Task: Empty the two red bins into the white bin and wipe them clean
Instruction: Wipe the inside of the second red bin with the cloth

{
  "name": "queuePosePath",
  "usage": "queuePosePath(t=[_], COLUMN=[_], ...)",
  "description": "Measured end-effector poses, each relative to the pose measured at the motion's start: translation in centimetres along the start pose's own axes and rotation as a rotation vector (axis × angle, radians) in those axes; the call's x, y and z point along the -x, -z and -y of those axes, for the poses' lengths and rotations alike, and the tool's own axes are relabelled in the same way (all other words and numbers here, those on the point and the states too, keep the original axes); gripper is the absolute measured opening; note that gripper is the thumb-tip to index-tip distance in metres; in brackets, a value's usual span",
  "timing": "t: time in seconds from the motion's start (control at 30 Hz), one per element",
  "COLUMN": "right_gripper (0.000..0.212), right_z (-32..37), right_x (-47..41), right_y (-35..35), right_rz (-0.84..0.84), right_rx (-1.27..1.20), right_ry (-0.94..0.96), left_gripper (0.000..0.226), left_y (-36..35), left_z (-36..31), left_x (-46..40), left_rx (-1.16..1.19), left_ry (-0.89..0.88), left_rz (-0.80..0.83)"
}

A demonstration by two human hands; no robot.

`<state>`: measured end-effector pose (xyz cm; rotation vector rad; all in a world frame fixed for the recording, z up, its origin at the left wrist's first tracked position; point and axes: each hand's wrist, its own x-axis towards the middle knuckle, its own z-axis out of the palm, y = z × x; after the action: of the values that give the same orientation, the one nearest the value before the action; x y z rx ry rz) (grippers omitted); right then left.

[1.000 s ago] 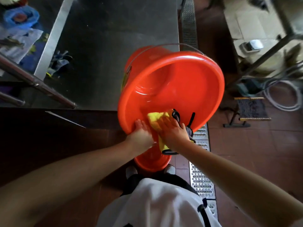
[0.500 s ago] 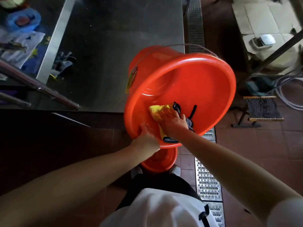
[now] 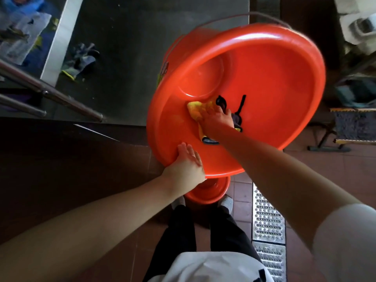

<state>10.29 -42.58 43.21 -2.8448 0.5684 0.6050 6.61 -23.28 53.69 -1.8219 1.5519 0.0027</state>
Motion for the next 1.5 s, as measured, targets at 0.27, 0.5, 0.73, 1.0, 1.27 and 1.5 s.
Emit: queuePosePath(t=[0.27,0.5,0.73,1.0,1.27,1.5], right_gripper=[0.056,0.06,0.11,0.071,0.049,0.051], right_z=[0.3,0.1,-0.4,-3.3,-1.5,-1.4], right_x=[8.8,16.3,17.4,18.4,18.2,17.8], right_y=[1.6,0.5,2.0,5.6,6.0,5.6], right_rz=[0.04,-0.031,0.05,-0.204,-0.327,-0.394], right_rx=[-0.006,0.004,0.138,0.426,0.433,0.36], right_ry=[0.034,0.095,0.151,0.34,0.395,0.384], left_gripper=[0.055,0.057,0.065,0.059,0.077,0.098], left_y=[1.5,0.0,0.5,0.3,0.5,2.3], left_z=[1.0,0.6,3.5,9.9,10.6,3.2], left_x=[0.8,0.0,0.4,2.8,3.5,1.1], left_rx=[0.019,0.071,0.113,-0.026,-0.013,0.382], left_ry=[-0.075,-0.121,-0.167,-0.238,-0.027,0.163], left_rz=[-0.006,-0.033,-0.059,-0.079,0.041,0.045])
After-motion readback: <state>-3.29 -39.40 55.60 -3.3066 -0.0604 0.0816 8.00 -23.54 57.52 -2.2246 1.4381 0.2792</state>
